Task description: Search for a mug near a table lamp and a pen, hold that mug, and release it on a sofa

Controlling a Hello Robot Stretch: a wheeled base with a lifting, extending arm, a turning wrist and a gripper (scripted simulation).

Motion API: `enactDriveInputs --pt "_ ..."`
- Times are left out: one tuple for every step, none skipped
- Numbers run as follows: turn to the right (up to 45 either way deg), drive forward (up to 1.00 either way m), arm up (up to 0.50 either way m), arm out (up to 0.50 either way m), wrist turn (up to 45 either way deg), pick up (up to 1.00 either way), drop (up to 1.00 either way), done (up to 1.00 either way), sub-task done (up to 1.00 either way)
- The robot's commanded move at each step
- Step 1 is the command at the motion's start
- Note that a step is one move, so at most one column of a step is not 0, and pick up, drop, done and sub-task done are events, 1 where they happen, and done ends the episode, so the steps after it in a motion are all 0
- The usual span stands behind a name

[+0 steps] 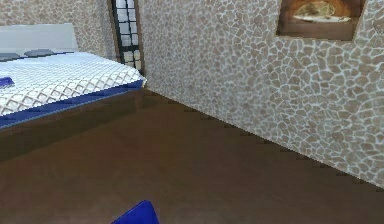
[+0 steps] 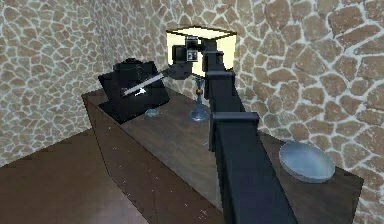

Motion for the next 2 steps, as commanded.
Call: enactDriveInputs --pt "0.0 0.00 0.00 0.00 -45.0 0.00 0.00 0.00 0.00" --pt "0.0 0.00 0.00 0.00 -21.0 0.00 0.00 0.00 0.00"
